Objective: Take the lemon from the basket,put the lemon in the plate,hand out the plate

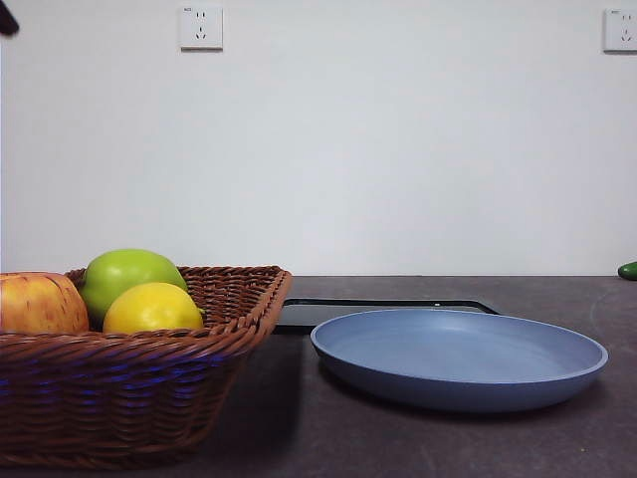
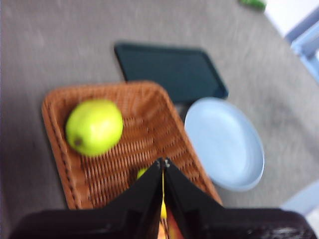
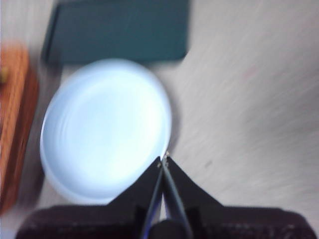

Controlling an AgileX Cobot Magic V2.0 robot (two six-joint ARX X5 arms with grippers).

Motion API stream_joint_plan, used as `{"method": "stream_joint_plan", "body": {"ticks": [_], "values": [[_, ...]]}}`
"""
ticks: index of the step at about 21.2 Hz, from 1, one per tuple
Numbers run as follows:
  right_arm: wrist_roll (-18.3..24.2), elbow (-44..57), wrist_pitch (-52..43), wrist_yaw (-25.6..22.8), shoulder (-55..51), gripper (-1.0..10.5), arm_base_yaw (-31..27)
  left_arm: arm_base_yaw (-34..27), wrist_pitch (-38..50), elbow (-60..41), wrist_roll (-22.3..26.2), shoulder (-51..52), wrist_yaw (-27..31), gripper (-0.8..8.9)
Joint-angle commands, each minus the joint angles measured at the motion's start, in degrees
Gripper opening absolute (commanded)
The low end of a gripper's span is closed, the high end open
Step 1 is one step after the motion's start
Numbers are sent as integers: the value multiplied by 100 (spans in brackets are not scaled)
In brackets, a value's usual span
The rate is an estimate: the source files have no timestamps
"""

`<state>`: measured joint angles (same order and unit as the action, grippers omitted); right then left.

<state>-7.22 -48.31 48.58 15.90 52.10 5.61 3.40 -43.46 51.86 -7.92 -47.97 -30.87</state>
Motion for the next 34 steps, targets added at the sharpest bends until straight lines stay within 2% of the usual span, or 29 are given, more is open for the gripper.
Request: {"method": "stream_joint_plan", "body": {"ticks": [1,3,4,6,8,11,14,17,22,28,34], "values": [[269,-92,-9,205,420,38,9,90,-48,114,262,-140,-59,8],[267,-92,-33,221,815,111,9,146,-48,114,258,-243,-76,15],[267,-90,-59,221,1036,166,9,177,-44,114,258,-271,-79,58],[267,-90,-195,221,1403,259,9,223,-11,114,216,-275,-70,246],[264,-90,-494,225,1698,273,17,227,31,114,146,-275,-68,340],[166,-90,-1071,494,2181,272,52,227,31,114,149,-275,-74,338],[107,-90,-1397,568,2787,271,61,245,7,114,153,-275,-87,338],[107,-90,-1587,1016,3331,270,101,271,4,114,151,-275,-81,338],[-90,-90,-1904,1080,3838,207,164,271,2,114,153,-275,-76,338],[-192,-90,-2009,1078,3895,1,162,271,11,114,153,-275,-79,338],[-262,-92,-1978,1080,3794,3,83,271,11,114,144,-275,-85,338]]}}
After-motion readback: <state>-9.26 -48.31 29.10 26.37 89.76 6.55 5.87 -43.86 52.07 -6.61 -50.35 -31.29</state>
